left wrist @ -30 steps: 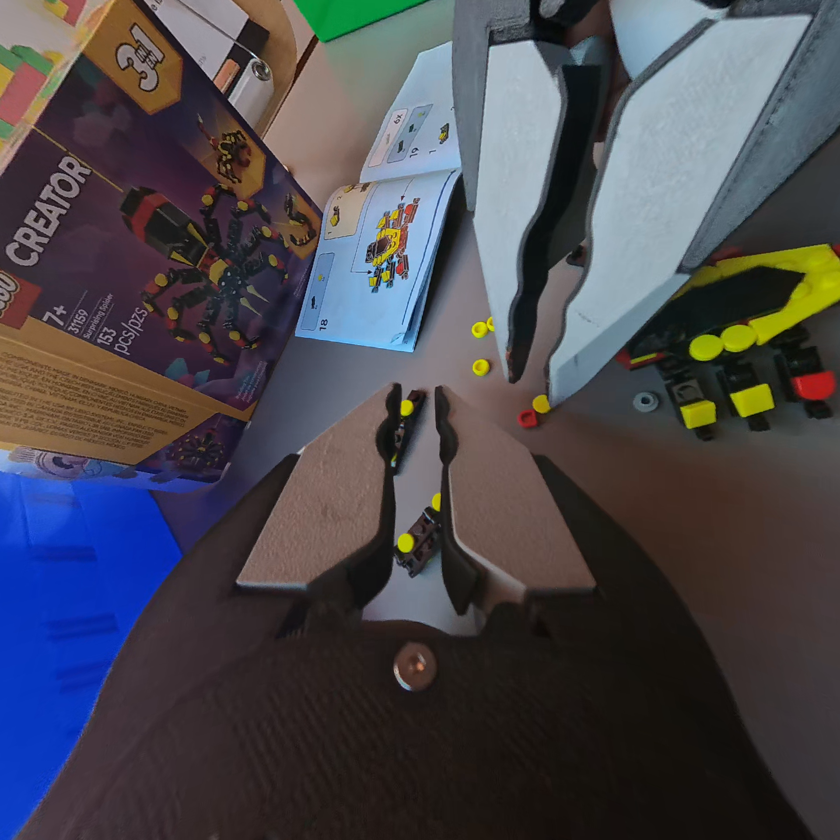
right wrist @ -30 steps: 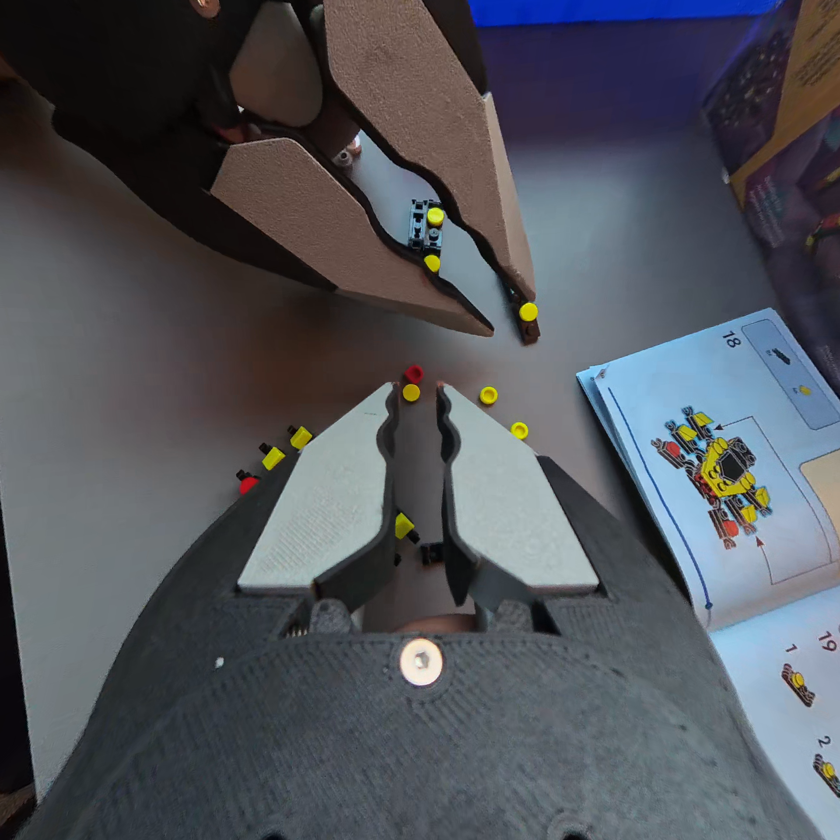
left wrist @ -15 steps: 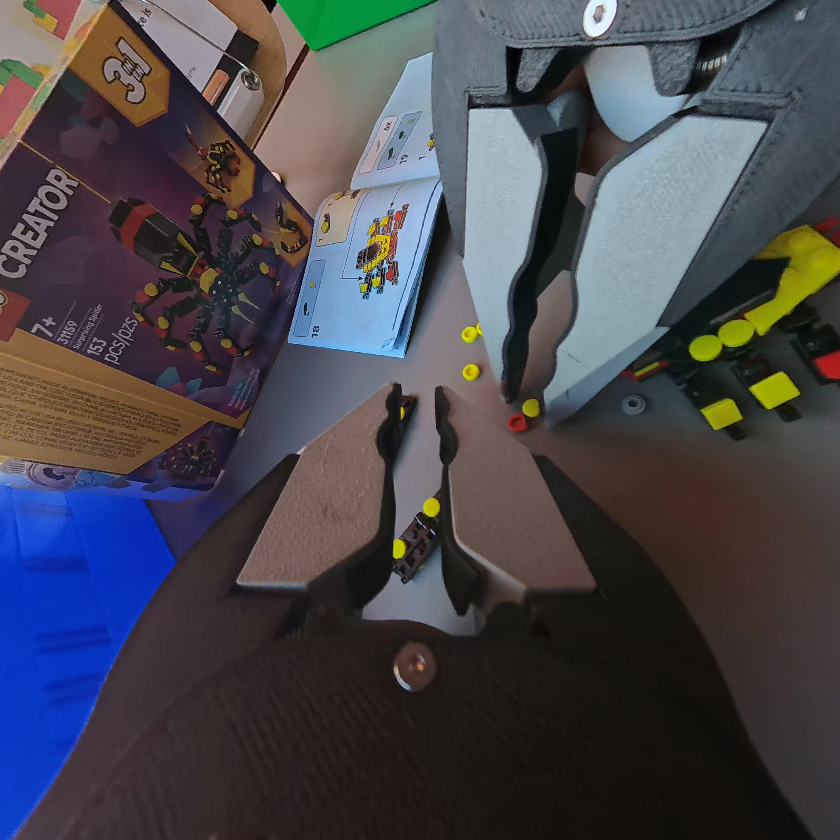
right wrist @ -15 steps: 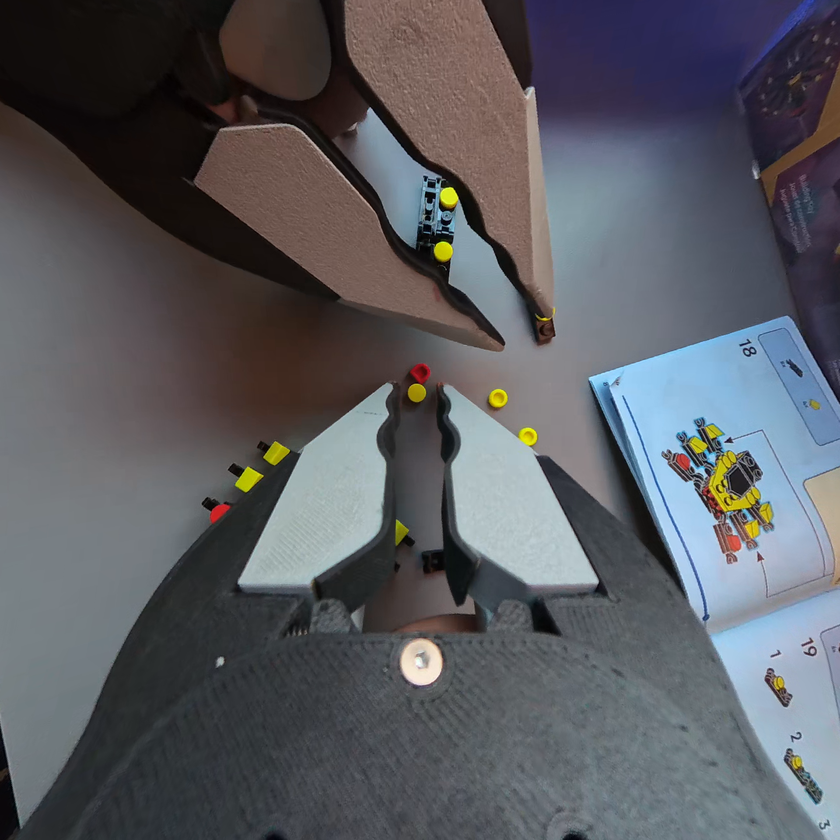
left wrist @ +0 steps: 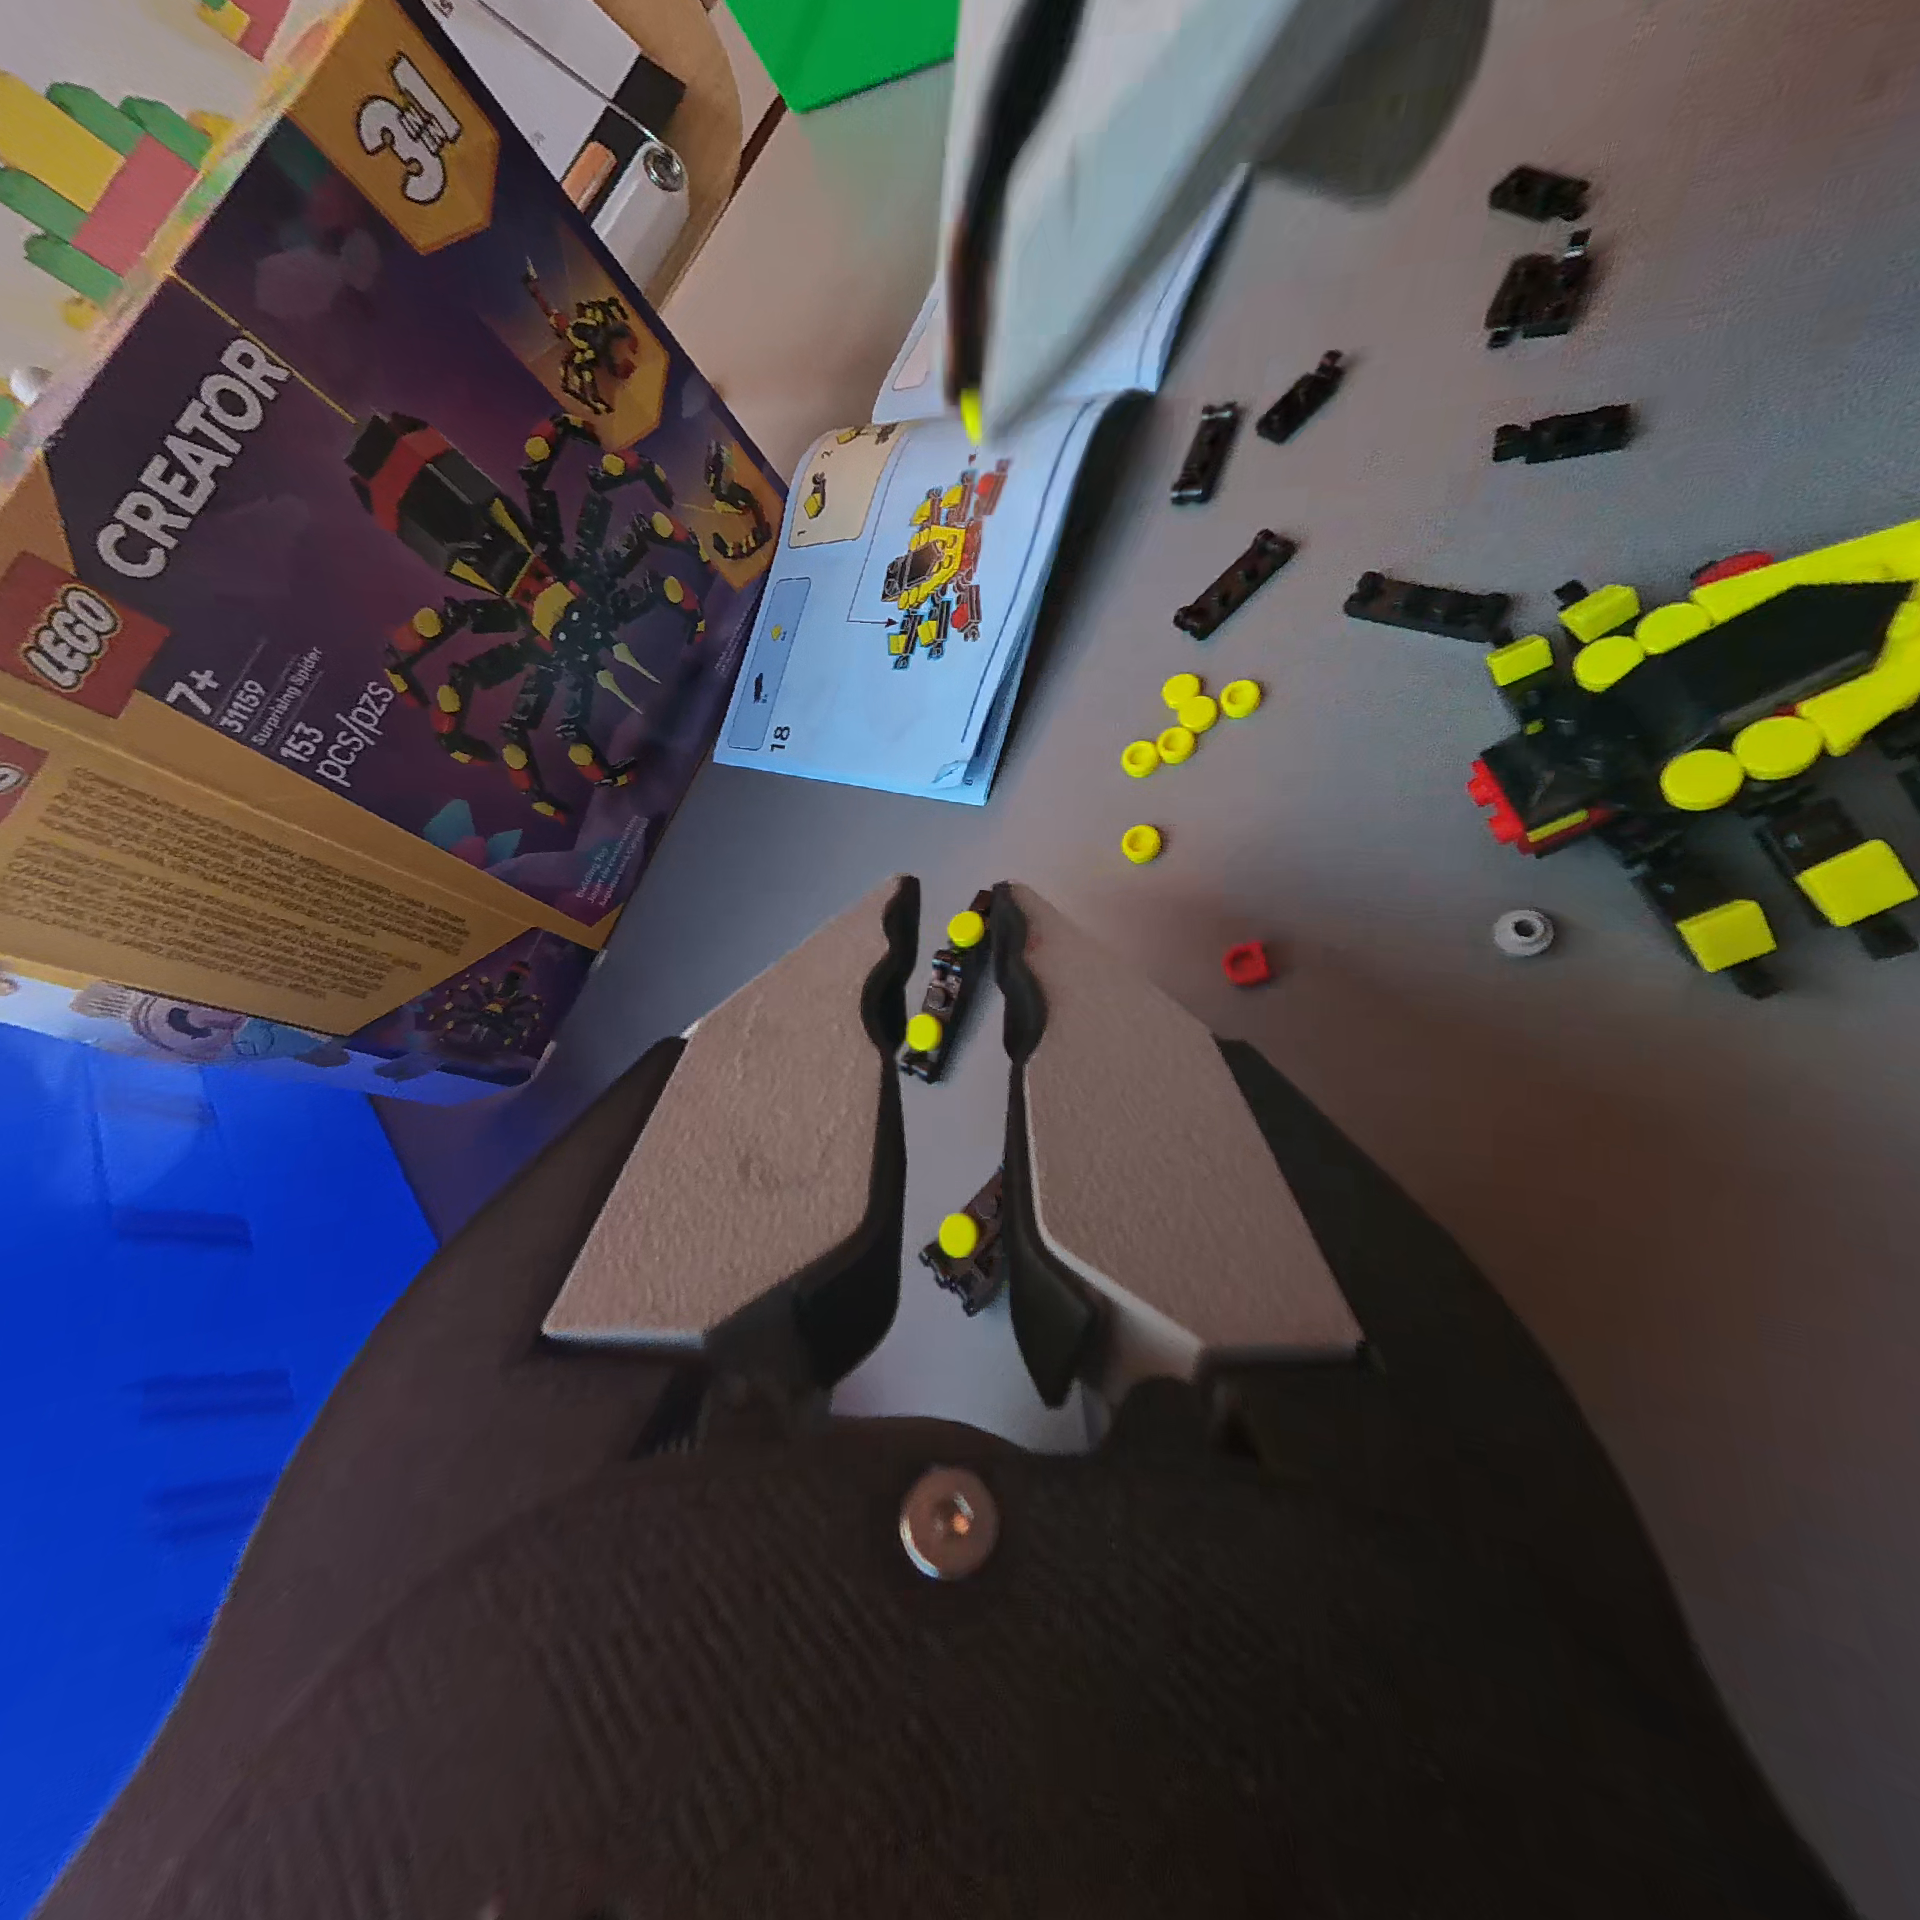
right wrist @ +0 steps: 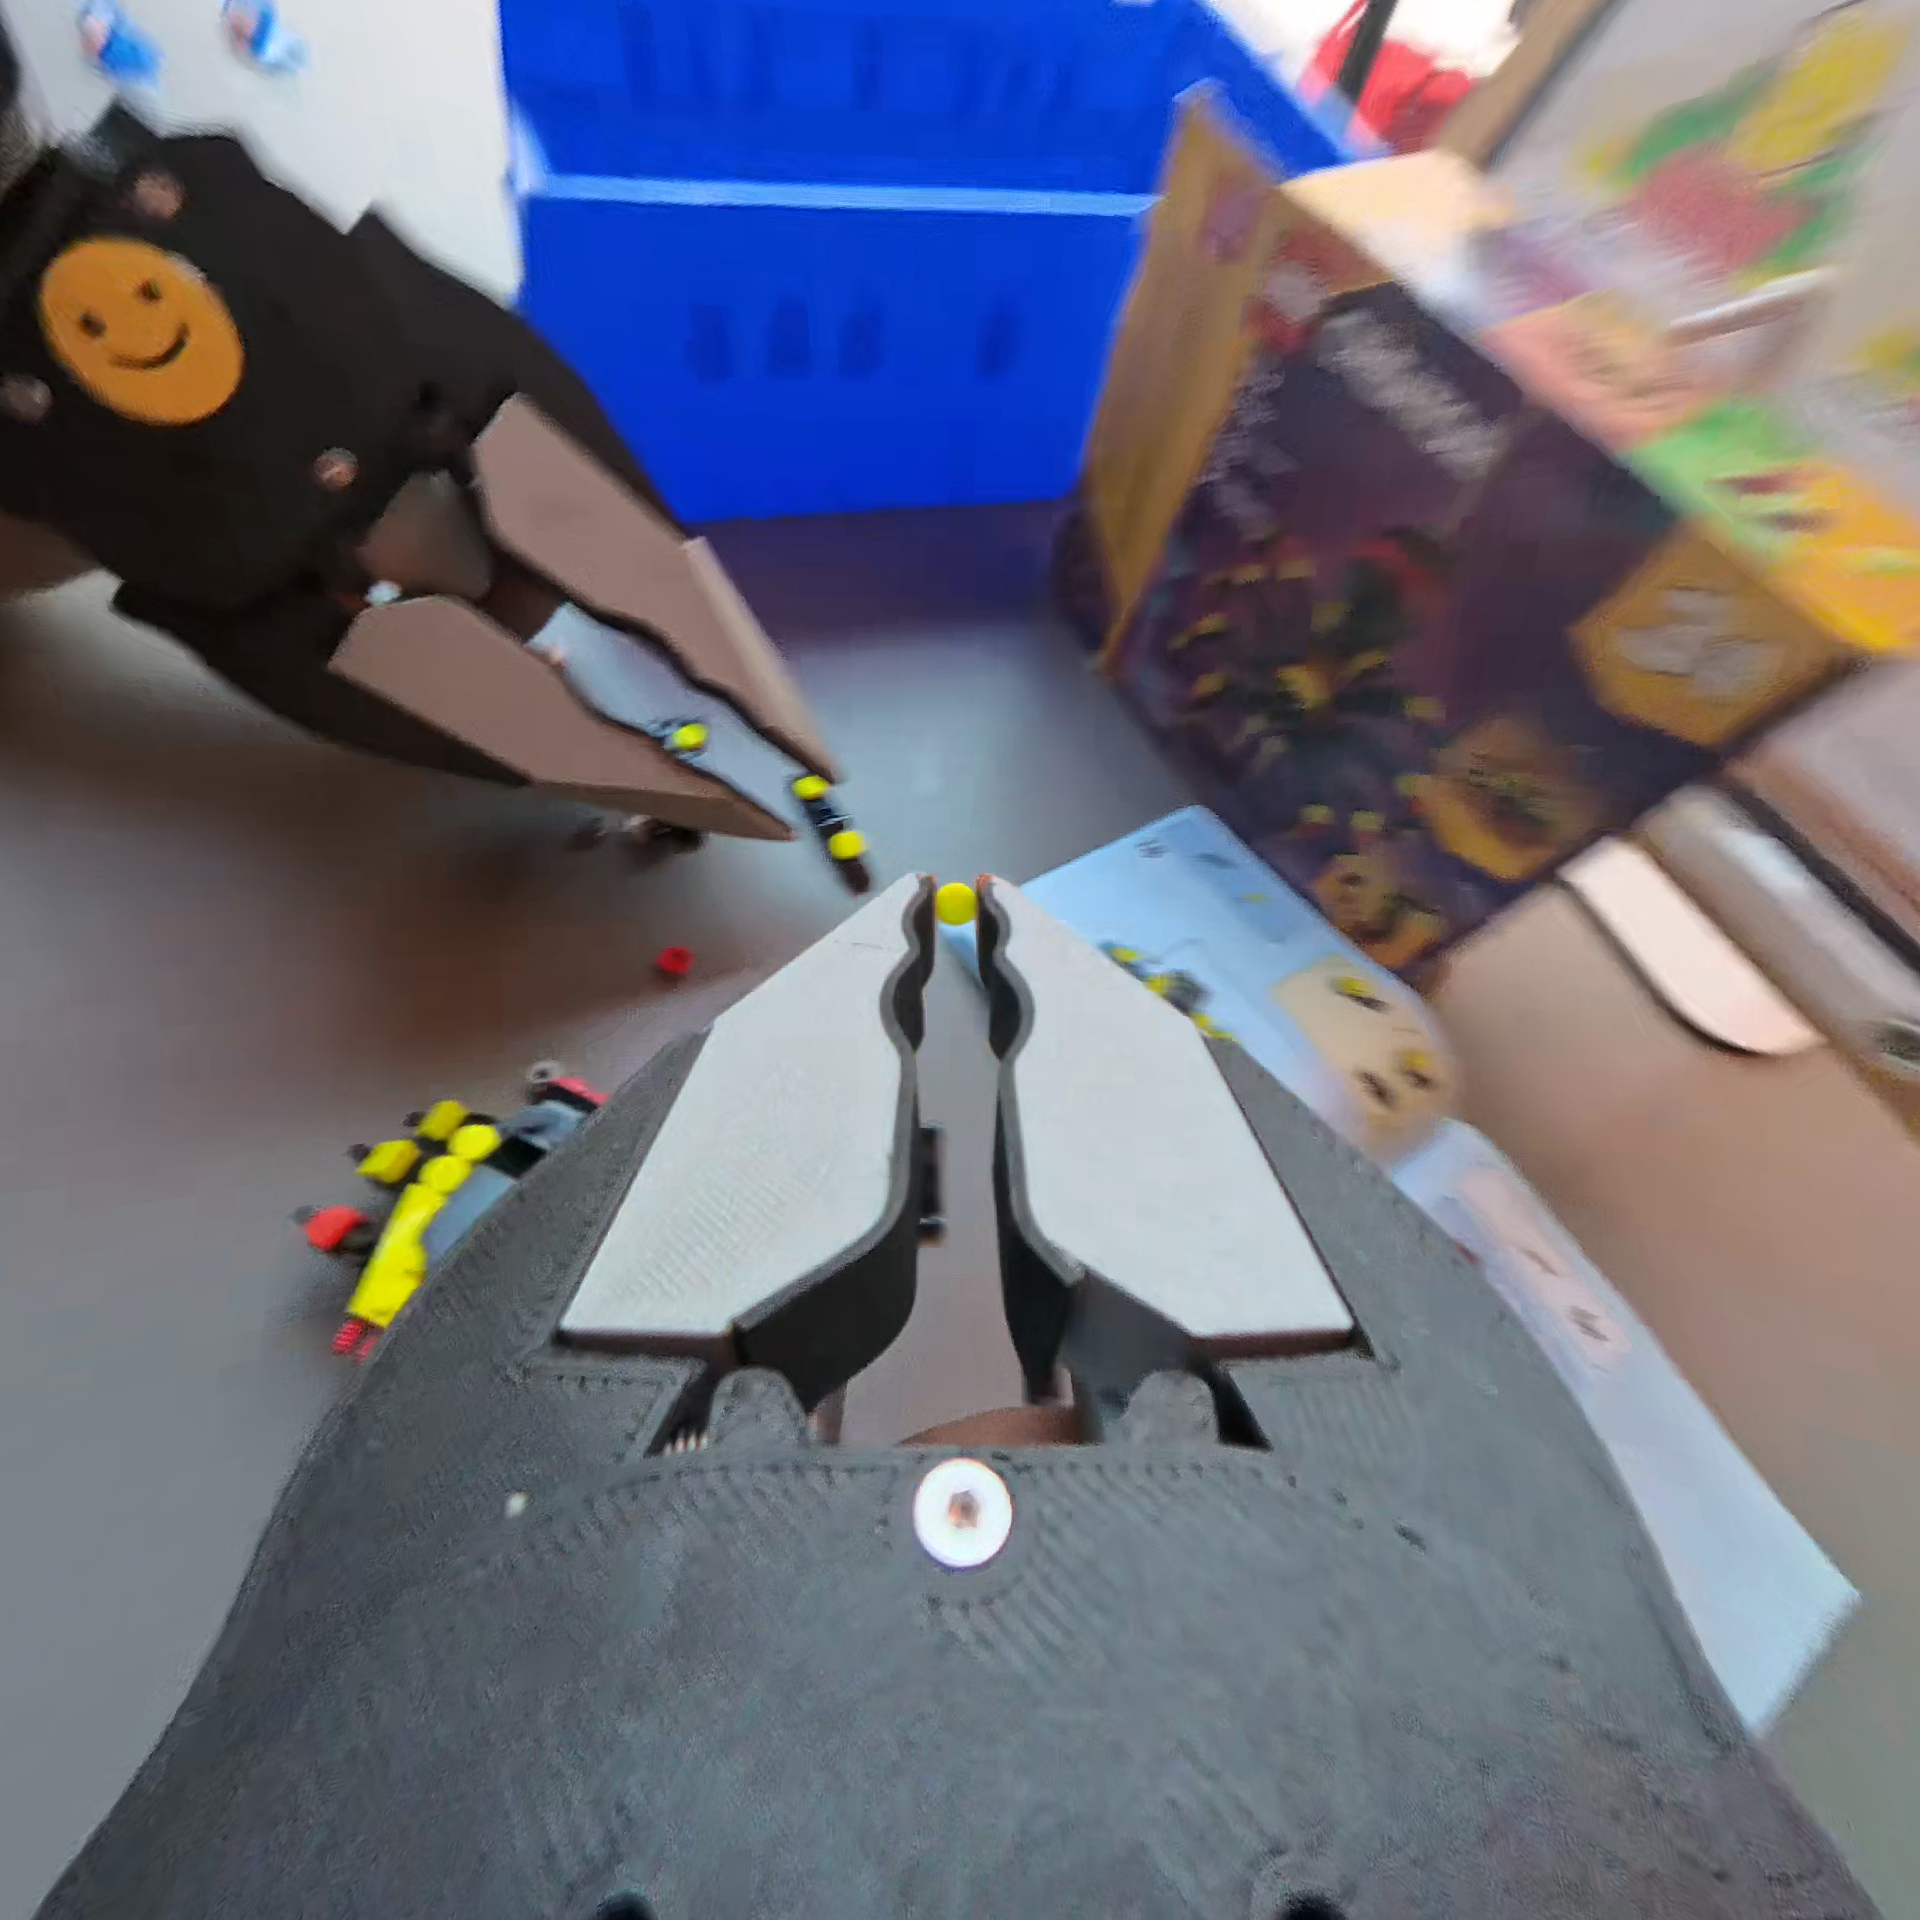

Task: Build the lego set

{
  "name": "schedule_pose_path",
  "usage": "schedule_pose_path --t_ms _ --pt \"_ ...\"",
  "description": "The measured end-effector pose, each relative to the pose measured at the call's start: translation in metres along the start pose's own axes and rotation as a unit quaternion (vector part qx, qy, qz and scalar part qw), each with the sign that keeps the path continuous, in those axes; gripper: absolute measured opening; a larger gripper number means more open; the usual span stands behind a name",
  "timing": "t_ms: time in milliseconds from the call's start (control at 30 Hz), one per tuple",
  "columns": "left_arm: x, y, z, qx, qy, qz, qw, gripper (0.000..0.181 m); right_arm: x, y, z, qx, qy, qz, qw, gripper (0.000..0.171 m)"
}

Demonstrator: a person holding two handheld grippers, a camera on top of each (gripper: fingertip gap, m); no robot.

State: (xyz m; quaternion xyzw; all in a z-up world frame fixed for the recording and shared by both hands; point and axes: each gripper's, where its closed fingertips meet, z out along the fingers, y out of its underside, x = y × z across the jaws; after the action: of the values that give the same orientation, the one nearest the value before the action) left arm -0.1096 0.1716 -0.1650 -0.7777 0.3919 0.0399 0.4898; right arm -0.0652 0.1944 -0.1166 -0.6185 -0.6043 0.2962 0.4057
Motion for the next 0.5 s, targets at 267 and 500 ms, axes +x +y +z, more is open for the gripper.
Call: schedule_pose_path --t_ms 267,500 --pt "-0.003 0.009 0.009 -0.011 -0.023 0.027 0.999 0.011 0.069 0.032 -0.055 0.062 0.049 0.058 0.995 0.004" --pt "-0.010 0.009 0.010 -0.006 -0.052 0.055 0.997 0.008 0.072 0.047 -0.062 0.118 -0.001 0.095 0.988 0.003"
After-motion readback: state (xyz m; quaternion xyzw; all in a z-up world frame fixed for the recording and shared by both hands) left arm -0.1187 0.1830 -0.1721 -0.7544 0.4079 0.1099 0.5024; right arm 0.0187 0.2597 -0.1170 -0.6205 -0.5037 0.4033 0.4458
